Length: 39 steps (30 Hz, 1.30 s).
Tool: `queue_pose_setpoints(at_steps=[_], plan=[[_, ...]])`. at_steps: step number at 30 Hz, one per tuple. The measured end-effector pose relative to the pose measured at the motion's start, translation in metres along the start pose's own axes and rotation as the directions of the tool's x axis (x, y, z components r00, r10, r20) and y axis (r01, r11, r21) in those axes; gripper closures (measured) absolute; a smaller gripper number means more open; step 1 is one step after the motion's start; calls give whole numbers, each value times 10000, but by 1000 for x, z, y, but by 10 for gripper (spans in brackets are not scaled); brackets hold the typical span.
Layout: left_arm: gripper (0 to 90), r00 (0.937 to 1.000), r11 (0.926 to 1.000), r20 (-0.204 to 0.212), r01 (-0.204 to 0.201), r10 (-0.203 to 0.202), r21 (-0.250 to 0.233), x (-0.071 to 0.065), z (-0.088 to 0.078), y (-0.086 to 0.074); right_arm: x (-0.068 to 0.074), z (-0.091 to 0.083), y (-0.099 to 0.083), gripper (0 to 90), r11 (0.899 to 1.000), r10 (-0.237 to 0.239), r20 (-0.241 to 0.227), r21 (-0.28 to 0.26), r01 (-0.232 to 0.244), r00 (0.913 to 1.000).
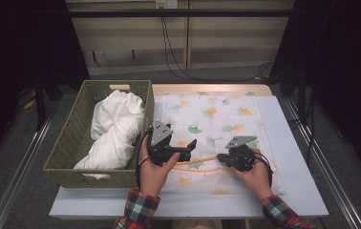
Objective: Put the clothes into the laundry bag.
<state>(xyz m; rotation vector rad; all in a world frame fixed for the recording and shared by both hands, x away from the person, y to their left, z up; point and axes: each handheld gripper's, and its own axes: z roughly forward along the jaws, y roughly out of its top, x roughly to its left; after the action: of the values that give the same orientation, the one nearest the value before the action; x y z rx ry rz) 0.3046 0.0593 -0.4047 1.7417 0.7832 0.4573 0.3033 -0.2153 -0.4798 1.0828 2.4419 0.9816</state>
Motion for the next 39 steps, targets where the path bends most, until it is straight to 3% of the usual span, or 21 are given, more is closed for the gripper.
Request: queue_pose_setpoints(at_steps=[4,6,8,18,22,30,39], plan=[[0,10000,10000,-69,-30,30,65,0,-1,0,-1,-1,1,892,9999,-165,-133,12,165,9998],[0,9999,10000,-171,-21,22,85,0,-2,0,-3,0,2,891,10000,15,-311,-59,-17,9995],[0,9999,9998,-137,-72,74,158,1,-3,-1,-5,-1,4,892,9994,-50,-423,-332,36,9991],[0,9995,9997,-303,-33,39,222,2,-11,-6,-15,-9,22,893,9983,-278,-317,-521,261,9991],[1,9994,9996,-353,-51,60,276,2,-12,-6,-17,-12,27,893,9979,-206,-170,-625,195,9996],[1,9987,9996,-514,33,-18,277,2,-15,-8,-21,-19,38,894,9943,182,-321,-1041,-214,9993],[0,9993,9995,-380,7,4,308,1,-13,-7,-24,-26,47,894,9928,308,-220,-1148,-332,9993]])
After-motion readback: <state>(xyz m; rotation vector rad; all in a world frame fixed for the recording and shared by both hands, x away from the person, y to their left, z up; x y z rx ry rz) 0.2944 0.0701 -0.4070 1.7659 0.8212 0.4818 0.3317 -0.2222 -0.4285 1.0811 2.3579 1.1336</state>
